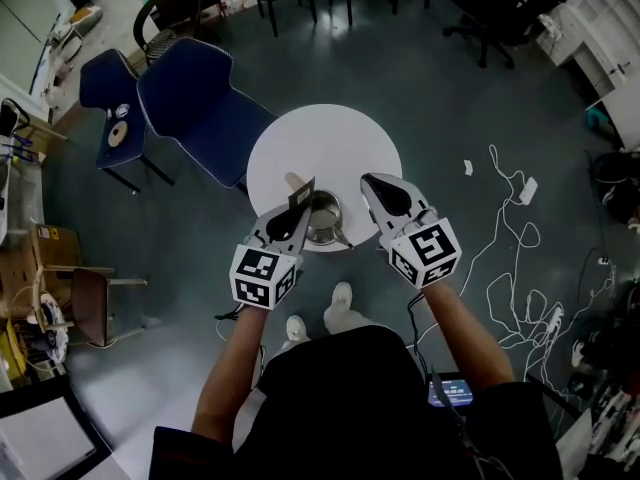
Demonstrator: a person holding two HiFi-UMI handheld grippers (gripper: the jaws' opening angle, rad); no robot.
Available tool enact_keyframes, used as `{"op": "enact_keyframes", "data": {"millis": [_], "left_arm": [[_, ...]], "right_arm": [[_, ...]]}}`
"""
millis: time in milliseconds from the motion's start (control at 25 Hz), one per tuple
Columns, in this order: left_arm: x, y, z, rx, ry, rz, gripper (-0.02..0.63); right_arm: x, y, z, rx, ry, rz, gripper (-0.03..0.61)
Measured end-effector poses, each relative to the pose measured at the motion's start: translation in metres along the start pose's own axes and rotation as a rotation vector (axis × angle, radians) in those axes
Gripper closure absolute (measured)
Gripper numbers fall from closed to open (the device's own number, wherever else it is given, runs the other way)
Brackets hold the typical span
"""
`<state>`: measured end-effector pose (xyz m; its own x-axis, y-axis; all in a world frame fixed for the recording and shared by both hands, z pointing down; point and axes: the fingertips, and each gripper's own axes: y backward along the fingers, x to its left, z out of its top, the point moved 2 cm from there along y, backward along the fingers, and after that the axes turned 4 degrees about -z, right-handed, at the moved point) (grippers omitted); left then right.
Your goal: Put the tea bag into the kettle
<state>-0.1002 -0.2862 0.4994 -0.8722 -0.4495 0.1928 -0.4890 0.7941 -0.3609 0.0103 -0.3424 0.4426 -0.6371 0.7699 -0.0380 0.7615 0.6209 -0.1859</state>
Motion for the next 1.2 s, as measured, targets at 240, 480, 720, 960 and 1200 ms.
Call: {"op": "enact_keyframes", "data": {"millis": [240, 480, 720, 960, 1200], "left_arm": [[0.007, -0.02, -0.018, 0.066, -0.011, -0.001, 0.578], [0.02, -0.039, -0.043, 0.176, -0.011, 0.008, 0.578], [0.025, -0.054, -0.069, 0.273, -0.022, -0.011, 0.578], [0.027, -0.061, -0.089, 0.353, -0.029, -0.042, 0.578], [0.022, -0.073, -0.102, 0.453, -0.072, -0.085, 0.578]], "right_arm": [[-0.012, -0.009, -0.013, 0.015, -0.011, 0.0, 0.56], [-0.021, -0.016, -0.028, 0.04, -0.03, -0.004, 0.561], [-0.032, -0.022, -0.043, 0.059, -0.049, -0.01, 0.56], [-0.033, -0.021, -0.058, 0.086, -0.052, -0.006, 0.56], [-0.032, -0.02, -0.066, 0.098, -0.064, 0.004, 0.56]]}}
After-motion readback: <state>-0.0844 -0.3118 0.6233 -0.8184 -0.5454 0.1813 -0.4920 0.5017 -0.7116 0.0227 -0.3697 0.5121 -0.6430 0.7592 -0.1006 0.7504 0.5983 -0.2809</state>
